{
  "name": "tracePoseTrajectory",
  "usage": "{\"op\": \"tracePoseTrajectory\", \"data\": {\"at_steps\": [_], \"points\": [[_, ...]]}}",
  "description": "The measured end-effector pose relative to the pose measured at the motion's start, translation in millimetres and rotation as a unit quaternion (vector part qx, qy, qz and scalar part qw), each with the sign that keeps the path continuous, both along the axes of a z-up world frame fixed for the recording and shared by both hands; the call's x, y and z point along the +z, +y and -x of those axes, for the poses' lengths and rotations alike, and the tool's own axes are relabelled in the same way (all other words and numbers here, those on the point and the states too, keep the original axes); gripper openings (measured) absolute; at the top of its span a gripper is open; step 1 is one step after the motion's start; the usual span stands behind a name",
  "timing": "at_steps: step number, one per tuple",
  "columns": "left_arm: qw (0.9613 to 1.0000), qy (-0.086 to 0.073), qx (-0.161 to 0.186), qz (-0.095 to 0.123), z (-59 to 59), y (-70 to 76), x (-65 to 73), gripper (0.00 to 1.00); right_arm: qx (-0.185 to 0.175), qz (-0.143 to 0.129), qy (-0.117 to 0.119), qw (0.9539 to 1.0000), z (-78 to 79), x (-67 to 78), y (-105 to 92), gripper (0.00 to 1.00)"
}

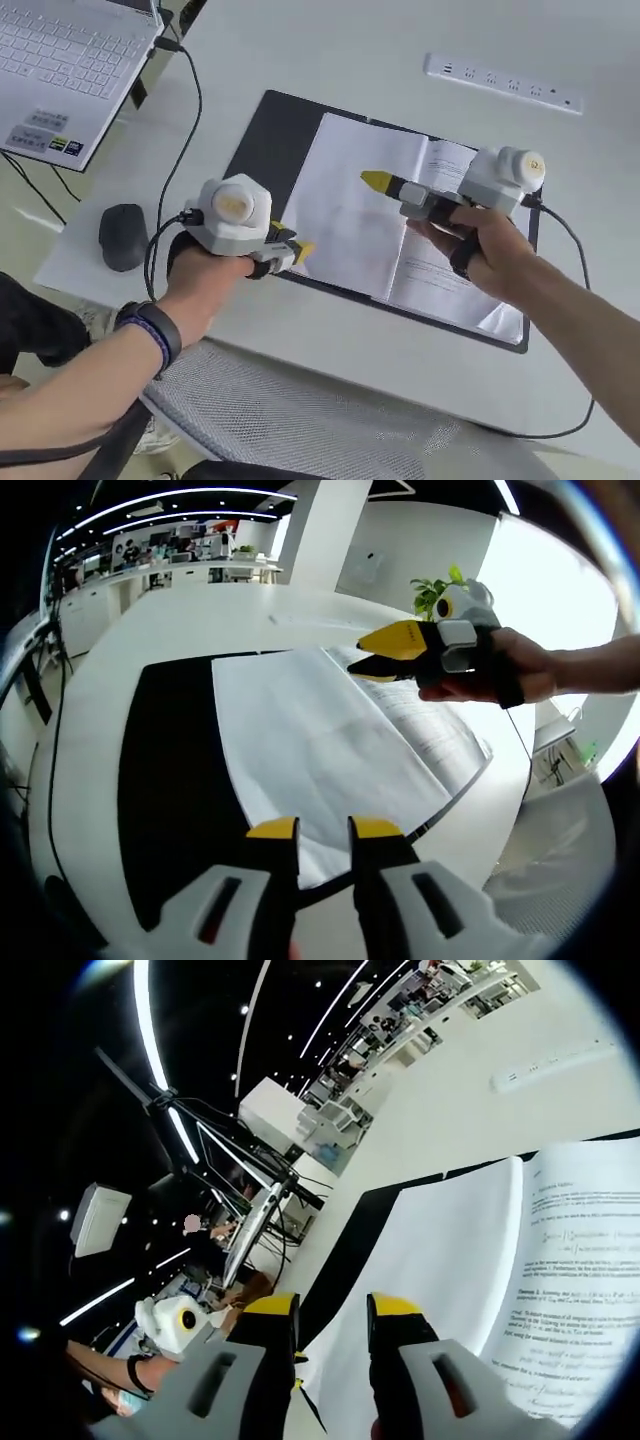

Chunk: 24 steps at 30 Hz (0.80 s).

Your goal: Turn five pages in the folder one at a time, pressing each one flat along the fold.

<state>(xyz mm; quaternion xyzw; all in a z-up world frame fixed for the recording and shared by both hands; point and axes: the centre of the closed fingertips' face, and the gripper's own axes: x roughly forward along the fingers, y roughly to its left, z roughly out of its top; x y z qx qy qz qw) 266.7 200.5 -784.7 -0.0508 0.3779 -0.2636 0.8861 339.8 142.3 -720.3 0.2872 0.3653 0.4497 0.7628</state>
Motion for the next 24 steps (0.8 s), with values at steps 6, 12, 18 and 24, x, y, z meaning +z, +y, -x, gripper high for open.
{"op": "tracePoseTrajectory", "data": {"at_steps": [6,12,18,24], "points": [[0.9997,0.01,-0.004,-0.023,1.0,2.0,-14.4,0.11,-0.007,0.001,0.004,1.0,8.9,-4.3,-13.1,0.24],[0.9988,0.017,-0.006,-0.045,6.3,3.4,-24.5,0.09,-0.012,0.006,0.01,0.9999,9.0,-13.6,-24.7,0.24],[0.9987,0.006,0.008,-0.05,3.9,8.1,-23.3,0.02,-0.009,0.013,0.012,0.9998,3.8,-26.2,-36.6,0.24],[0.9984,0.004,0.01,-0.056,3.7,9.3,-23.2,0.0,-0.004,0.023,0.019,0.9995,8.8,-33.9,-39.3,0.23]]}}
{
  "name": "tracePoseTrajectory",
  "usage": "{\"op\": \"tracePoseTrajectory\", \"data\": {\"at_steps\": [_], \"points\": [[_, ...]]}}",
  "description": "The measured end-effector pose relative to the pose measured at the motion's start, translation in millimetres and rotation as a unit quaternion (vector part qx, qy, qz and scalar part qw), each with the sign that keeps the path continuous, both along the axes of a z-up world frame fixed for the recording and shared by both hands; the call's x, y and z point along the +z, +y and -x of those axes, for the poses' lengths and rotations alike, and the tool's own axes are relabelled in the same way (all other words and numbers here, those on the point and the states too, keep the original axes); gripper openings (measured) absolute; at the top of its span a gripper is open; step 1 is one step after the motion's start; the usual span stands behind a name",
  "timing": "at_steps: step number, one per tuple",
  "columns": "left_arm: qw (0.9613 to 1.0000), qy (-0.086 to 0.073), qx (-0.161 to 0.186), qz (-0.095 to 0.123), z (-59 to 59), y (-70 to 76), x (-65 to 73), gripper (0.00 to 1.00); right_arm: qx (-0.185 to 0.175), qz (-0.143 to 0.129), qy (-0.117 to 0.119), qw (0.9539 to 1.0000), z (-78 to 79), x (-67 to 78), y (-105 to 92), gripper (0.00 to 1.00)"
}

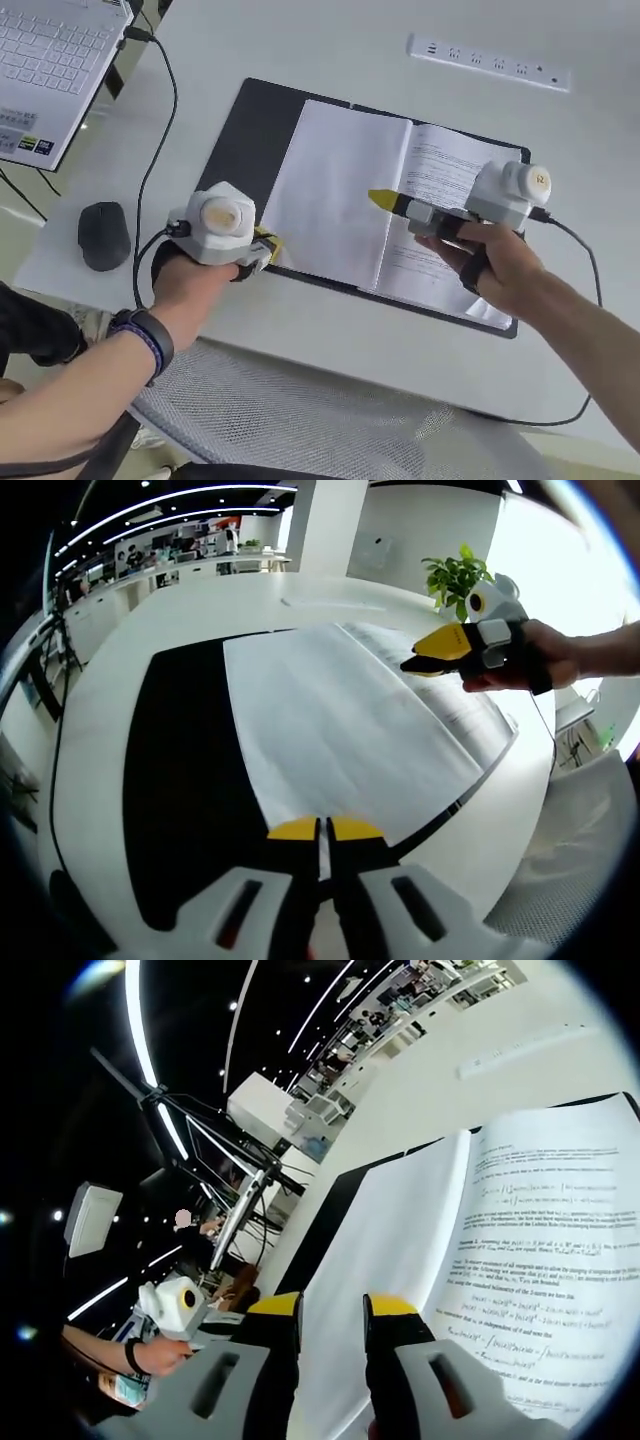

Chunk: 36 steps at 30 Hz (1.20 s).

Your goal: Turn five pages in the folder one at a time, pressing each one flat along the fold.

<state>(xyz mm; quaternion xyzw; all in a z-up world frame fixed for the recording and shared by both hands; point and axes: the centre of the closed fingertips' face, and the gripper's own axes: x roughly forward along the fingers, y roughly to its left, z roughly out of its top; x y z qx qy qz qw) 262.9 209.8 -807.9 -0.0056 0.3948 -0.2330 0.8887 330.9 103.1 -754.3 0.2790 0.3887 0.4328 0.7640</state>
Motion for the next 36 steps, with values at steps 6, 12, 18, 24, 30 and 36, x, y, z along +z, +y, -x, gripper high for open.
{"op": "tracePoseTrajectory", "data": {"at_steps": [6,12,18,24,30,36], "points": [[0.9999,-0.006,-0.002,-0.009,0.1,1.1,0.0,0.0,0.0,0.0,0.002,1.0,-6.5,-4.5,0.2,0.22],[0.9999,-0.007,-0.001,-0.008,-0.5,1.6,-0.2,0.0,0.005,0.009,0.002,0.9999,-17.6,-11.5,2.3,0.21],[1.0,0.0,0.003,-0.002,-1.2,2.2,0.1,0.0,-0.016,0.002,-0.001,0.9999,-41.1,-17.2,-4.7,0.17],[1.0,0.003,0.002,-0.004,0.6,1.3,3.4,0.0,-0.011,0.005,-0.006,0.9999,-51.8,-25.6,-6.7,0.12],[1.0,0.005,0.006,-0.002,1.0,1.5,4.5,0.0,-0.018,-0.001,-0.001,0.9998,-54.7,-33.0,-9.2,0.0],[1.0,0.005,0.007,-0.003,0.7,1.9,4.3,0.0,-0.016,-0.012,0.001,0.9998,-56.1,-33.4,-9.4,0.0]]}}
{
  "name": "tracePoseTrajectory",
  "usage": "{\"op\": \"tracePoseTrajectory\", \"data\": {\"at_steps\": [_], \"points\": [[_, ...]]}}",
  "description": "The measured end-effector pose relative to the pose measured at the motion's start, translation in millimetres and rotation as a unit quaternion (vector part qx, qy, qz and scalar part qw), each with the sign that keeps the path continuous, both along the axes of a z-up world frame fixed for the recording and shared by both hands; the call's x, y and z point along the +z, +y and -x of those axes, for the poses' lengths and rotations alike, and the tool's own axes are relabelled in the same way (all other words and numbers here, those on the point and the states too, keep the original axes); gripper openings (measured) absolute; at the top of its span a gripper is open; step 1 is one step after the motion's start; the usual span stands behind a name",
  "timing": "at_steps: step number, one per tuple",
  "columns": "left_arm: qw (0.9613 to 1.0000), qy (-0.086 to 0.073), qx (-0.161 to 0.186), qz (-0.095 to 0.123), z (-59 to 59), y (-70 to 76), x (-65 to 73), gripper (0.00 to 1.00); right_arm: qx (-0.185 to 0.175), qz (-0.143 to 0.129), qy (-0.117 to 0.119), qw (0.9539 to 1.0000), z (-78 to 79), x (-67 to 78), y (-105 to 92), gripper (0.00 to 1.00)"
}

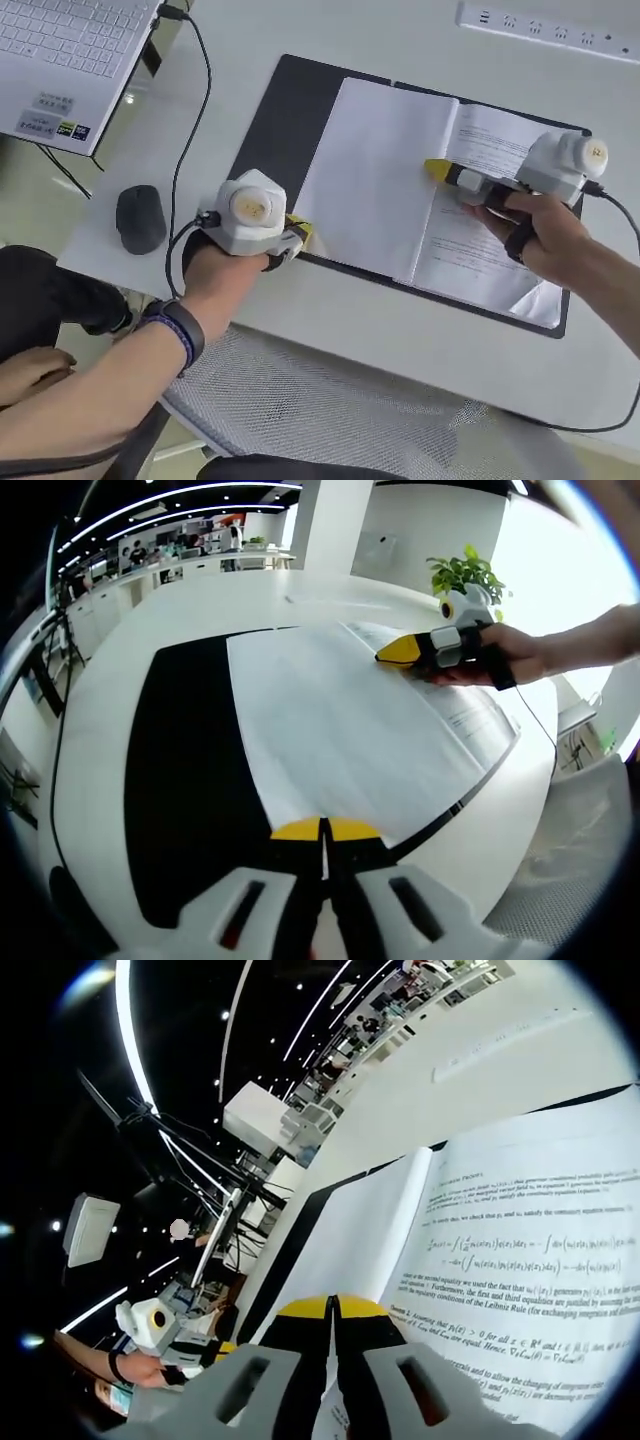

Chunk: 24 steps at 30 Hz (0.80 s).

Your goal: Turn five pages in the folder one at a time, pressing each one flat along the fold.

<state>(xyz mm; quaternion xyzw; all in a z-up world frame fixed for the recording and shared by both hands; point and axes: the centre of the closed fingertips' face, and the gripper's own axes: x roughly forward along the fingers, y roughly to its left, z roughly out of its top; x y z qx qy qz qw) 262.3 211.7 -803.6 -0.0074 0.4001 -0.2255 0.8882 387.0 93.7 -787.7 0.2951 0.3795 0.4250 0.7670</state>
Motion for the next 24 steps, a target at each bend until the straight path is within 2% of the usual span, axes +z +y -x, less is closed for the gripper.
{"op": "tracePoseTrajectory", "data": {"at_steps": [7,15,18,19,24], "points": [[1.0,0.0,0.005,0.002,-0.6,0.7,-1.0,0.0,0.0,-0.008,-0.001,1.0,-6.6,1.2,0.7,0.0],[0.9999,0.005,0.011,0.009,-0.4,1.0,-1.5,0.0,-0.026,-0.039,0.011,0.9988,-28.5,4.4,1.4,0.0],[0.9999,0.006,0.012,0.01,-0.4,1.2,-1.8,0.0,-0.042,-0.041,0.01,0.9982,-42.6,3.4,-0.5,0.0],[0.9998,0.006,0.013,0.01,-0.5,1.3,-1.9,0.0,-0.051,-0.044,0.011,0.9977,-57.6,-0.4,-4.6,0.0],[0.9998,0.007,0.016,0.011,0.1,1.3,-2.1,0.0,-0.086,-0.048,0.019,0.995,-83.4,0.4,-7.0,0.0]]}}
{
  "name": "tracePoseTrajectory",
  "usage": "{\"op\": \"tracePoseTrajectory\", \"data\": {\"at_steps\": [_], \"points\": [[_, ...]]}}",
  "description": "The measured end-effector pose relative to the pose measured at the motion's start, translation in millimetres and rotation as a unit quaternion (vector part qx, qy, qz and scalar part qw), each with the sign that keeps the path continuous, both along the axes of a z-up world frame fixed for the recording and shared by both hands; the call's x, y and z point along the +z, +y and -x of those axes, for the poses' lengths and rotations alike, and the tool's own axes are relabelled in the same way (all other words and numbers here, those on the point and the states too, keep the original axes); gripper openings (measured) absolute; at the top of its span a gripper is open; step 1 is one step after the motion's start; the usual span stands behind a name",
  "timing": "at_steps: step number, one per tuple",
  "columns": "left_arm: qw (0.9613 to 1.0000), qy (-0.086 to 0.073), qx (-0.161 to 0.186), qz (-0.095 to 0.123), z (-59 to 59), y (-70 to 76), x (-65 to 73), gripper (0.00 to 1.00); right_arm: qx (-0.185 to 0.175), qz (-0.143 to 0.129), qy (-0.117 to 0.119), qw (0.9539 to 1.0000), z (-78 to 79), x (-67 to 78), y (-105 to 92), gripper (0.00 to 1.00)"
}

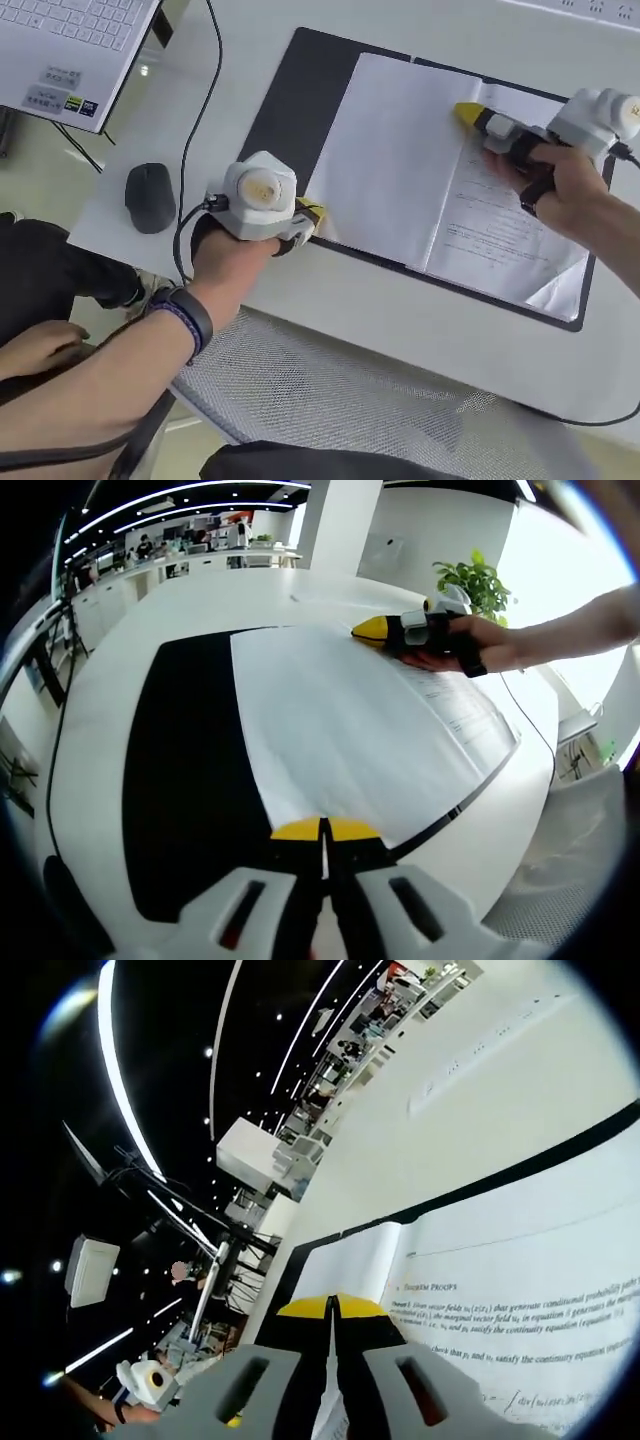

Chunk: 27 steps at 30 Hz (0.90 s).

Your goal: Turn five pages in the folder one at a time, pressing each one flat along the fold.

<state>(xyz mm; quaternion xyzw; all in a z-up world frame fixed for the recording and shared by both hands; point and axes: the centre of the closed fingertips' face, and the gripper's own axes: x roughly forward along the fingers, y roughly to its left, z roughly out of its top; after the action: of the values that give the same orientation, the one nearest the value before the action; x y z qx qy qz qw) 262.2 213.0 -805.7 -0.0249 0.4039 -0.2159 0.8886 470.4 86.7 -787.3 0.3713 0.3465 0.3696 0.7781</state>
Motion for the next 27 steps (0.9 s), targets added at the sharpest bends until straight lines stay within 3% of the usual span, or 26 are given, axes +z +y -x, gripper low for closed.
{"op": "tracePoseTrajectory", "data": {"at_steps": [1,14,22,27], "points": [[1.0,0.001,0.001,0.001,0.3,0.2,0.0,0.0,-0.017,-0.01,0.01,0.9997,-6.3,0.4,-0.9,0.0],[0.9999,0.001,0.012,0.009,1.8,1.2,-0.8,0.0,-0.056,-0.019,0.017,0.9981,-60.6,-15.6,-9.5,0.0],[0.9999,0.003,0.011,0.01,0.9,0.8,-1.1,0.0,-0.063,-0.015,0.007,0.9979,-57.6,-12.9,-7.6,0.0],[0.9999,0.005,0.01,0.012,1.0,0.7,-1.3,0.0,-0.059,-0.02,0.006,0.998,-47.6,-11.2,-6.8,0.0]]}}
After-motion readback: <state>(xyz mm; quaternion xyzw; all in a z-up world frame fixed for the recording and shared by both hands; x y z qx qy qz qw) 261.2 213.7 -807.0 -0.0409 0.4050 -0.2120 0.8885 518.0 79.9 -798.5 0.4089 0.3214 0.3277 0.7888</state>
